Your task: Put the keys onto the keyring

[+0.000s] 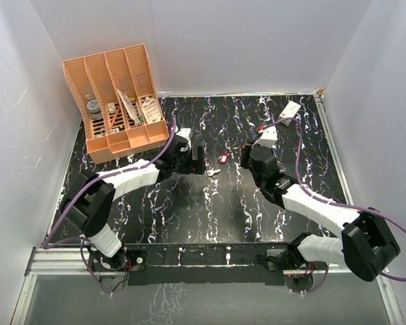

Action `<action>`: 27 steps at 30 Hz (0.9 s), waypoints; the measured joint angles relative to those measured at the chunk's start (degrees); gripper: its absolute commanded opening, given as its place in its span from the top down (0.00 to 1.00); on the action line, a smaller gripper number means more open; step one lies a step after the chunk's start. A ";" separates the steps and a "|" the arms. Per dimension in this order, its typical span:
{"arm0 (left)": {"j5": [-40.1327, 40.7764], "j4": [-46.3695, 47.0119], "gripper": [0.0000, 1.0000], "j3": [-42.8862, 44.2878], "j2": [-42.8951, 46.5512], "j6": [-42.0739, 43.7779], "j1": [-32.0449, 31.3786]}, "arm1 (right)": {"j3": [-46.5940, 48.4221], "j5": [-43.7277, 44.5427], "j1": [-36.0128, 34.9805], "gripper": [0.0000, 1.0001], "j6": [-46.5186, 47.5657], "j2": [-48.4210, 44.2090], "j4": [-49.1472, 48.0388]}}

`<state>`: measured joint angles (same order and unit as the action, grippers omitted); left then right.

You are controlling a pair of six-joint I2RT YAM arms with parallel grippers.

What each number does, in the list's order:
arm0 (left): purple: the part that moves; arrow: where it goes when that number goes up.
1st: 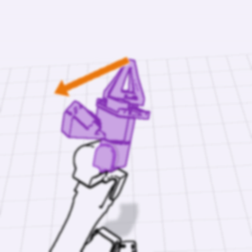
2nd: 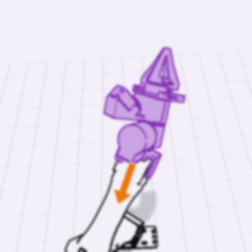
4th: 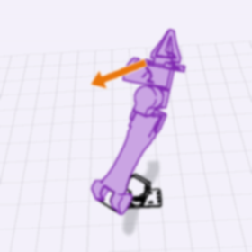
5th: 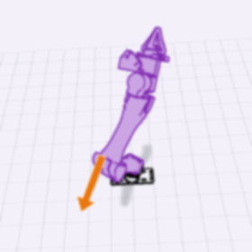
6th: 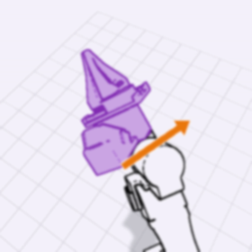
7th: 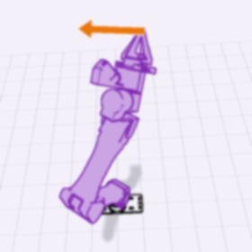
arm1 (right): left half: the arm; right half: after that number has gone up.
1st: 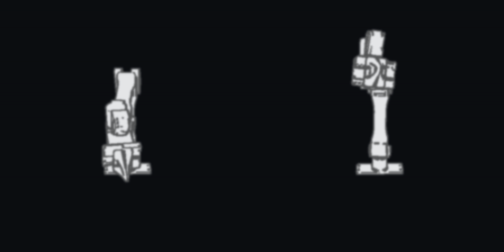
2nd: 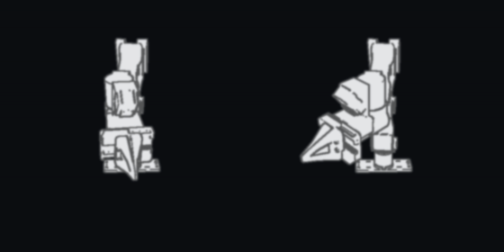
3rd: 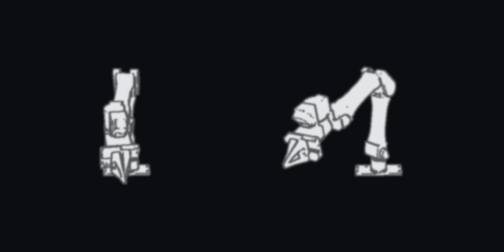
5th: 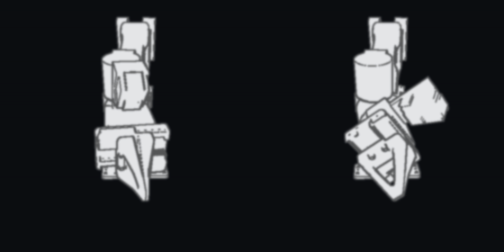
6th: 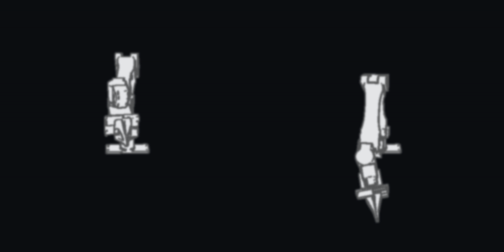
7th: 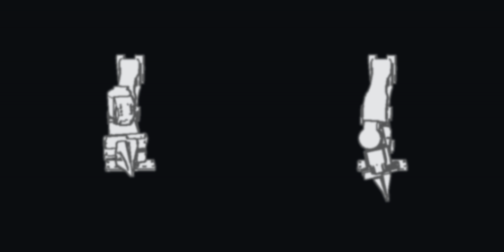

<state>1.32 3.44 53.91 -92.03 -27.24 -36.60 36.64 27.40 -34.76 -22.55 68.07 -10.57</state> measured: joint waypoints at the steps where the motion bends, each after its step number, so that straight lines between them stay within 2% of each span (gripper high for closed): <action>1: 0.09 -0.24 0.09 0.39 -1.09 -0.02 -0.35 | 0.00 -0.15 0.00 1.00 0.02 -0.07 0.02; 5: 0.96 -0.44 0.23 0.96 -3.28 -0.09 -2.14 | 0.00 -0.57 0.00 1.00 0.00 -0.46 0.15; 18: 1.31 6.93 0.39 0.31 -4.31 1.81 -5.44 | 0.00 -0.79 0.00 1.00 0.00 -2.01 0.35; 27: 2.60 7.76 0.49 0.20 -8.33 2.86 -5.92 | 0.00 -0.76 0.00 1.00 0.00 -2.01 0.46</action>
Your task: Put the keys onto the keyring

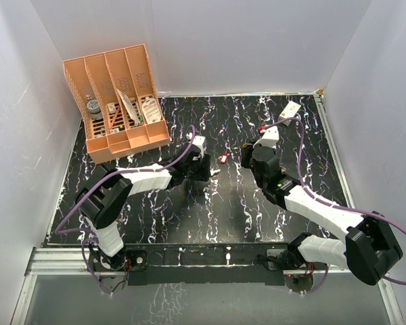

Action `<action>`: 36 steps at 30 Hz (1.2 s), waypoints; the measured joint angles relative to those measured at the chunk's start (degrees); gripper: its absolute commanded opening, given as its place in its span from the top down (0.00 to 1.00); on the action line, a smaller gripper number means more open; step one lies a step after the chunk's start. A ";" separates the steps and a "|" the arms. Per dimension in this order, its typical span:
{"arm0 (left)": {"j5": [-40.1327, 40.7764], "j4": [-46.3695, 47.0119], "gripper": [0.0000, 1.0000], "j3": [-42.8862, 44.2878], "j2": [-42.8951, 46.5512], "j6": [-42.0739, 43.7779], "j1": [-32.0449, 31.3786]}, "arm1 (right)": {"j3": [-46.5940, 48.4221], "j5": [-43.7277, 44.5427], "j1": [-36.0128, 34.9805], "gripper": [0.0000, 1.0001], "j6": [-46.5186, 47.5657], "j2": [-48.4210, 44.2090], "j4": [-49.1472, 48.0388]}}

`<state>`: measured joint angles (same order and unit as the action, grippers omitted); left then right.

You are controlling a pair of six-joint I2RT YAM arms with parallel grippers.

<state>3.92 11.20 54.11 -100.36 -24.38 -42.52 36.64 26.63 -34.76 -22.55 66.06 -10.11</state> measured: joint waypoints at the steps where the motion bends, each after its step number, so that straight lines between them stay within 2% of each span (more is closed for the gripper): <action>1: 0.04 0.13 0.50 -0.11 -0.09 0.11 -0.04 | 0.00 0.00 0.00 1.00 0.00 0.00 0.02; 36: 1.27 5.07 0.63 -0.76 -3.50 1.70 -0.83 | 0.00 0.00 0.00 1.00 0.00 0.00 0.02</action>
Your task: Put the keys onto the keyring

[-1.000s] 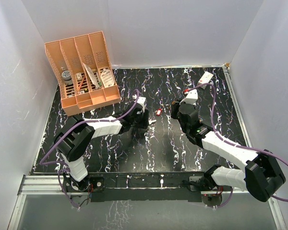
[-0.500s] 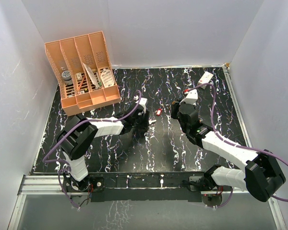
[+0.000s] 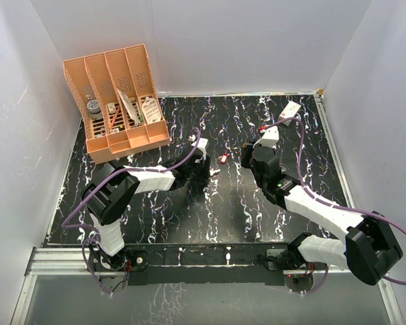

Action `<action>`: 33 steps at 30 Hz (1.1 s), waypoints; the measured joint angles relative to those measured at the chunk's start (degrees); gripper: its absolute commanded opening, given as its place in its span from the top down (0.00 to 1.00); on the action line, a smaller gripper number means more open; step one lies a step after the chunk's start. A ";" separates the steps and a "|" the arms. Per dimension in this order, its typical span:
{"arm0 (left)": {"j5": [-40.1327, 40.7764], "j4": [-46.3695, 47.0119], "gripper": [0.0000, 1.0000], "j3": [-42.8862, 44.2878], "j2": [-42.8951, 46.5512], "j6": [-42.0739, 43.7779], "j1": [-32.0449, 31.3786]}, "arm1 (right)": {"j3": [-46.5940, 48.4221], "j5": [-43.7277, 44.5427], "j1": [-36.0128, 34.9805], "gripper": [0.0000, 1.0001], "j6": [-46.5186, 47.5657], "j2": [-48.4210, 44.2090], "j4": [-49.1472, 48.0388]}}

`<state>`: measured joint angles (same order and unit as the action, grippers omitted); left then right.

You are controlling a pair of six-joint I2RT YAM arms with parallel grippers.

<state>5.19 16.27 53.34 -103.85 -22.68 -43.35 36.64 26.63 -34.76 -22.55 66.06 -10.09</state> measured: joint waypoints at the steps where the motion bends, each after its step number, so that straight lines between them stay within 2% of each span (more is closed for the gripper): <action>1: 0.00 0.07 0.64 0.00 0.00 0.00 0.00 | 0.00 0.00 0.00 1.00 0.00 0.00 0.00; 33: -0.07 2.60 0.78 0.20 -1.66 0.44 0.00 | 0.00 0.00 0.00 1.00 0.00 0.00 0.00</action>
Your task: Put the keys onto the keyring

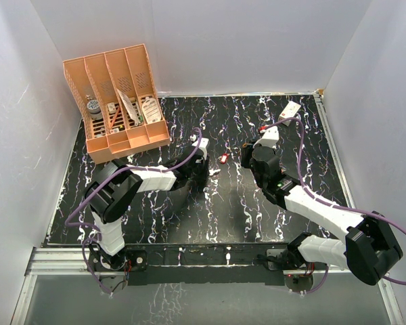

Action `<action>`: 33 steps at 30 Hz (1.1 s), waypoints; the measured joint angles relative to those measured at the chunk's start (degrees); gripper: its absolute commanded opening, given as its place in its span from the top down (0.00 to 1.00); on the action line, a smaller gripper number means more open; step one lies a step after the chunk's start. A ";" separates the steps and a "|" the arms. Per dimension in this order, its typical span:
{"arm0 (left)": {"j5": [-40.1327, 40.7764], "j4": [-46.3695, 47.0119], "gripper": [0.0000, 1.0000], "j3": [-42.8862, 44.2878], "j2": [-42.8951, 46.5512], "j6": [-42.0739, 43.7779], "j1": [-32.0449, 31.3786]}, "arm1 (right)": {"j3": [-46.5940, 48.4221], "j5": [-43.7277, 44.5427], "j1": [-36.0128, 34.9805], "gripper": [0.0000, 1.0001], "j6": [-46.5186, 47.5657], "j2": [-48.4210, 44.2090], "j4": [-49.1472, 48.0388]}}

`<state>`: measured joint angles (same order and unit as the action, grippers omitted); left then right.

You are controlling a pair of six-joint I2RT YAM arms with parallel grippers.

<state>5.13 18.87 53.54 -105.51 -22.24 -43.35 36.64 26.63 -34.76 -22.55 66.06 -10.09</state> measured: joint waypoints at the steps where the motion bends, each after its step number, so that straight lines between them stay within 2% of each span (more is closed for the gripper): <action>1: -0.02 0.09 0.79 0.00 -0.04 0.02 0.00 | 0.00 0.00 0.00 1.00 0.00 0.00 0.00; 4: -0.02 0.26 0.85 0.00 -0.15 0.17 0.00 | 0.00 0.00 0.00 1.00 0.00 0.00 0.00; 7: -0.09 0.26 1.00 0.00 -0.20 0.20 0.00 | 0.00 0.00 0.00 1.00 0.00 0.02 0.00; 19: -0.66 -0.17 1.00 -0.11 0.57 1.55 -0.37 | 0.00 -0.87 0.00 1.00 0.09 1.01 0.00; 33: -1.36 -1.05 1.00 0.35 8.85 6.99 -1.20 | 0.39 -5.35 0.00 1.00 0.61 5.27 2.51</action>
<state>3.77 17.82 53.89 -96.66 -15.25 -44.56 37.04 21.28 -34.76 -21.93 71.33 -7.57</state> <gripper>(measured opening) 0.009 0.056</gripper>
